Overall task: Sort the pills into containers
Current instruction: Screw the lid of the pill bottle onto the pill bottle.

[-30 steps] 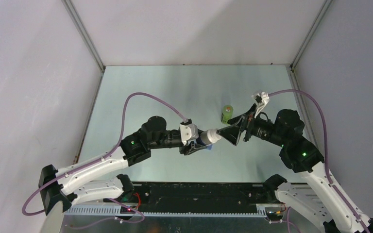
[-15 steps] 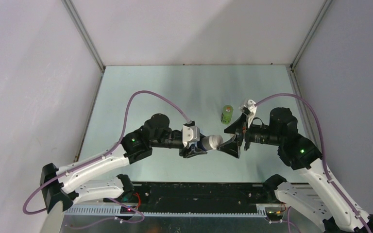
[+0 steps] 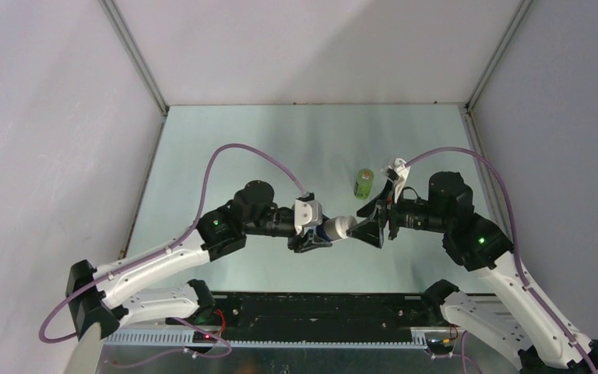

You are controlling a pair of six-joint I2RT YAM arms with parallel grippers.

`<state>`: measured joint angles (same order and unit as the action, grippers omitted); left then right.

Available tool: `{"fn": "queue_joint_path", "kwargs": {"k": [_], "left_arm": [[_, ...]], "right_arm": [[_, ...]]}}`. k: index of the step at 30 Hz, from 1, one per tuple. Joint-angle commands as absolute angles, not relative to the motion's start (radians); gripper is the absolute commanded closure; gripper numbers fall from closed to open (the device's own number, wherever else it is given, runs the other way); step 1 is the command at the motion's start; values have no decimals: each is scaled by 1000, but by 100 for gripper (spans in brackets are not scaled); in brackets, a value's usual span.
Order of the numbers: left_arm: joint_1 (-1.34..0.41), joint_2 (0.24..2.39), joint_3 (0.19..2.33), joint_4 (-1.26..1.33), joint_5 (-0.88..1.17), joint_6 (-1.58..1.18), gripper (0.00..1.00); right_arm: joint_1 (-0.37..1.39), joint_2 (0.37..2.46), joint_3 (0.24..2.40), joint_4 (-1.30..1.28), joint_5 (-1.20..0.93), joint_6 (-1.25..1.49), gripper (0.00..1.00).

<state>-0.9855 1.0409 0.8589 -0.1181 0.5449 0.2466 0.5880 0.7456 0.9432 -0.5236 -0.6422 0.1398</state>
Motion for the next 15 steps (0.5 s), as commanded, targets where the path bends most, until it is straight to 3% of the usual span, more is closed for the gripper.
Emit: {"fn": "queue_joint_path", "kwargs": {"k": [1,10,15], "left_arm": [[-997,1039,911,-100,616,278,100],[-998,1050,908,-84,569,264,100],[-998,1060,896,-46,458,236,100]], "right_arm": [[583,769,988,-423,-521,209,28],[580,824,1021,-390,-615,337,60],[578,861,1058,-403,-526,470,77]]}}
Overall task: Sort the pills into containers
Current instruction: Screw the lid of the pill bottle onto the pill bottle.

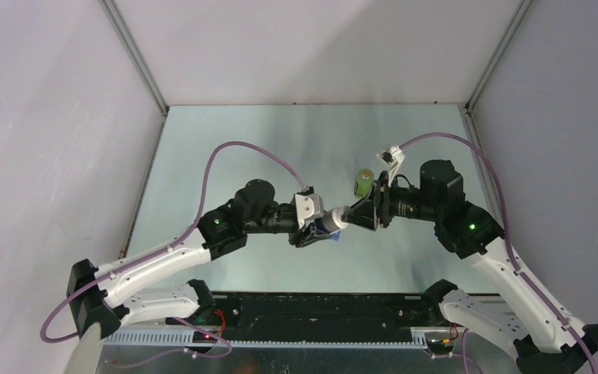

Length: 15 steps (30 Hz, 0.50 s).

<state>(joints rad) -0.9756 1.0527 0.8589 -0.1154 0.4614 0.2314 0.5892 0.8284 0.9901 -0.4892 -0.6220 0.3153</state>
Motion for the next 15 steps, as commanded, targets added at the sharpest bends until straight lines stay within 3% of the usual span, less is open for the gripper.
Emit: {"fn": "queue_joint_path", "kwargs": {"k": [1,3,8,9,10,12,14,15], "left_arm": [[-998,1062,897,-44,419,233,100],[-998,1071,905,-46,356,224,100],[-997,1087,909,-32,256,204,100],[-997,1087,908,-30,243,202,100],[-997,1087,906,-31,239,200,100],[-997,1087,904,-33,234,198,100],[-997,1083,901,-34,234,196,100],[-997,1080,898,-34,238,195,100]], "right_arm": [[576,867,1061,-402,-506,496,83],[578,888,1068,-387,-484,574,89],[607,916,1069,-383,-307,747,91],[611,916,1069,-386,-283,756,88],[620,913,1069,-388,-248,759,83],[628,899,1068,-390,-223,722,45],[633,872,1069,-387,-218,656,23],[632,863,1068,-384,-230,630,19]]}}
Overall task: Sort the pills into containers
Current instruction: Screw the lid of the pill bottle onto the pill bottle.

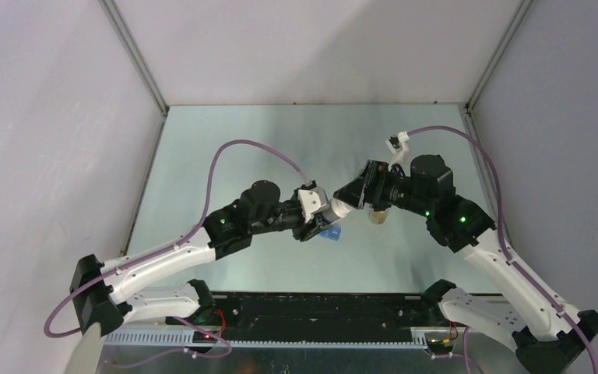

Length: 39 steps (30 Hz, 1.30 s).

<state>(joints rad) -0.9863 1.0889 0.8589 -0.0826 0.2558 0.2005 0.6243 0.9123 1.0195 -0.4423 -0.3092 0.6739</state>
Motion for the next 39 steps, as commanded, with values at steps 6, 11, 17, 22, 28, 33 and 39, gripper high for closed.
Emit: {"fn": "queue_joint_path", "kwargs": {"k": [6,11,17,22,28,33,39], "left_arm": [[-998,1068,890,-37,289,205,100],[-997,1056,894,-58,354,231,100],[-997,1051,900,-78,435,245,100],[-998,1052,903,-82,475,251,100],[-997,1055,901,-77,470,255,100],[-997,1053,889,-48,401,241,100],[-997,1067,891,-38,247,225,100]], "right_arm": [[625,785,1069,-424,-400,328,9],[626,756,1069,-510,-508,183,11],[627,778,1069,-576,-531,97,21],[635,807,1069,-569,-528,93,27],[653,842,1068,-539,-483,152,46],[655,864,1064,-479,-430,316,68],[699,979,1122,-613,-149,642,91]]}}
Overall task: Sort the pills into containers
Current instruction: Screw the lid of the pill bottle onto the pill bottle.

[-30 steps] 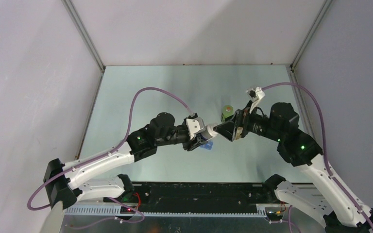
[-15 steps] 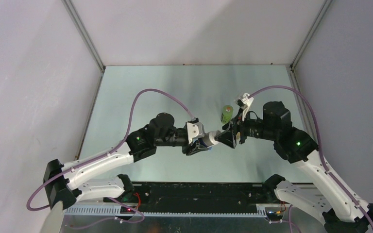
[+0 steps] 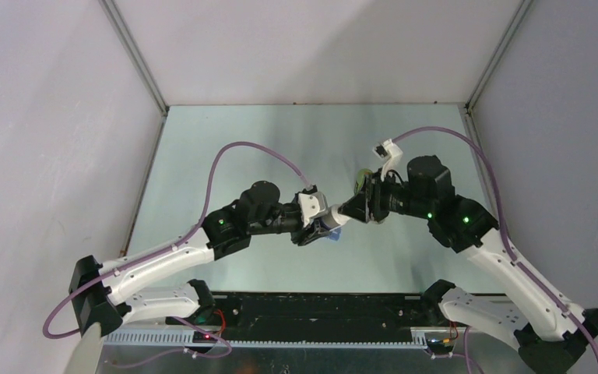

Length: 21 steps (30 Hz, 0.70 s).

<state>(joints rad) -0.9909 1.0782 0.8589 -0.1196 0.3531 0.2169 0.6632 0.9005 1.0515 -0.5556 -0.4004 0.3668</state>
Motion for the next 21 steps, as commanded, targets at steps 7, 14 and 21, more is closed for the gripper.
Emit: {"fn": "queue_joint_path", "kwargs": {"k": [7,14,21], "left_arm": [[-997,1064,872,-30,193,223,100],[-997,1058,852,-9,235,214,100],[-997,1056,864,-10,332,229,100]], "right_arm": [[744,935,1076,-495,-65,684,7],[731,817,1059,-441,-195,428,1],[673,767,1058,-521,-412,281,21]]}}
